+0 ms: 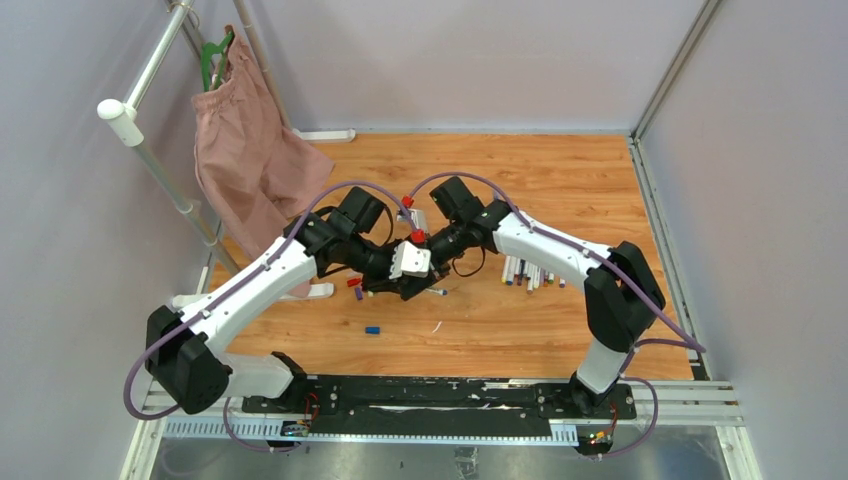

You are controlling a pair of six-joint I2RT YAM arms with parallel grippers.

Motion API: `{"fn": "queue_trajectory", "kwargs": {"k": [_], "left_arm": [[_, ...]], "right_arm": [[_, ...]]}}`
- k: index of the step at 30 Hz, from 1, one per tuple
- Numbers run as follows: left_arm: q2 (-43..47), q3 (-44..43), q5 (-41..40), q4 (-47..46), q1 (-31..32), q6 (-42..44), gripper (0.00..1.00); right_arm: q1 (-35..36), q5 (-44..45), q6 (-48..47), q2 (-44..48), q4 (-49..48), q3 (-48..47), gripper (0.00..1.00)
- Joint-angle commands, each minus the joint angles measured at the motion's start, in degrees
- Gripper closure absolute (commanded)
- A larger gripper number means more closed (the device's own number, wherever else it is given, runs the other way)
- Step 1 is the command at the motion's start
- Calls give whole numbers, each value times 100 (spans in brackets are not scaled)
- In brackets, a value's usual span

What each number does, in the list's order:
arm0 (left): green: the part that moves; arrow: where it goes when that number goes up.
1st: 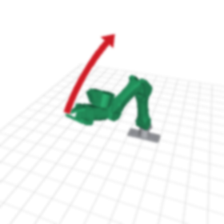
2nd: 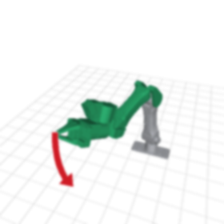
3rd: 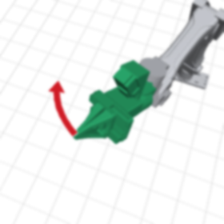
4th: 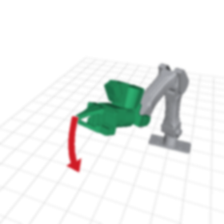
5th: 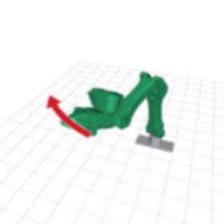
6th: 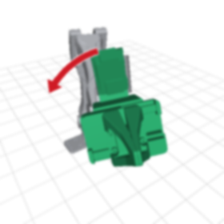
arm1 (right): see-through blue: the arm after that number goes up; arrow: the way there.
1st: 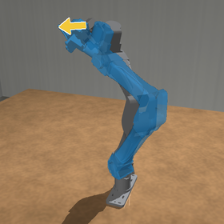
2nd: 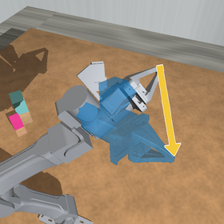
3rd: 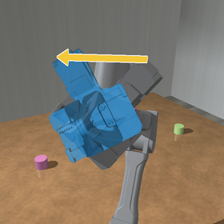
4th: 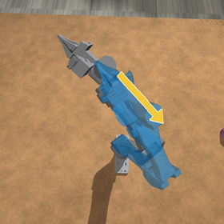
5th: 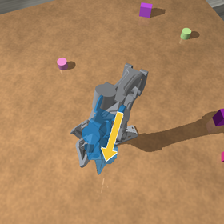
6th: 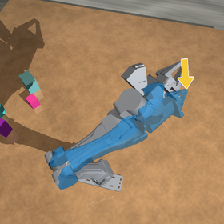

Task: Open the pen caps
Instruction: Open the pen cap from the pen.

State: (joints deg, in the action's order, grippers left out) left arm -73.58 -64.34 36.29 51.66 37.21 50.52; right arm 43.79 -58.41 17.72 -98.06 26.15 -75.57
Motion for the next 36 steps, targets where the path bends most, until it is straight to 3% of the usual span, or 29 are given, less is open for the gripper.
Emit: {"fn": "queue_trajectory", "kwargs": {"k": [1, 4, 5, 7, 9, 15, 18, 21, 22, 26, 27, 28, 29, 30, 31, 32, 33, 35, 36], "left_arm": [[141, 100, 99, -50, 76, -108, 78], [172, 200, -65, -50, 76, 46, 100], [169, 211, -136, -51, 77, 95, 100], [160, 198, -262, -59, 76, 177, 100], [158, 132, -340, -58, 76, 234, 100], [242, -131, -405, -77, 76, 335, 100], [239, -186, -330, -77, 77, 335, 100], [269, -134, -274, -68, 92, 362, 100], [292, -91, -285, -68, 93, 388, 100], [473, 103, -699, -34, 102, 737, 100], [551, 136, -1144, 133, 70, 1024, 100], [635, 173, -1614, 511, -204, 1495, 100], [805, 244, -1820, 827, -941, 2122, 100], [986, 391, -1601, 913, -2063, 2818, 100], [1034, 487, -1187, 871, -2842, 3346, 100], [929, 354, -1292, 892, -2674, 3093, 100], [835, 159, -1513, 936, -2214, 2722, 100], [810, 49, -1377, 825, -1976, 2527, 100], [781, 25, -1346, 771, -1887, 2421, 100]], "right_arm": [[68, 336, -225, 165, 160, -194, 100], [68, 330, -266, 216, 202, -185, 100], [66, 293, -247, 213, 206, -197, 98], [68, 82, -123, 90, 187, -277, 76], [78, -446, 157, -162, 50, -432, 64], [299, -1291, 833, -827, -401, -820, 58], [313, -1423, 1253, -1050, -732, -988, 67], [289, -1401, 1497, -1222, -916, -1137, 96], [277, -1364, 1545, -1269, -926, -1192, 100], [115, -1077, 1398, -1371, -652, -1373, 100], [36, -967, 960, -1289, -69, -1340, 100], [-6, -712, 348, -1033, 1128, -1064, 100], [11, -205, -297, -473, 1732, -382, 100], [26, 31, -396, 212, 1436, 678, 100], [-28, 243, 276, 929, 50, 1901, 100], [-114, 126, 1514, 1264, -1206, 2606, 100], [-142, -165, 1511, 1251, -1407, 2649, 100], [-91, -57, 767, 1090, -381, 2298, 100], [-125, -90, 772, 1155, -422, 2395, 100]]}}
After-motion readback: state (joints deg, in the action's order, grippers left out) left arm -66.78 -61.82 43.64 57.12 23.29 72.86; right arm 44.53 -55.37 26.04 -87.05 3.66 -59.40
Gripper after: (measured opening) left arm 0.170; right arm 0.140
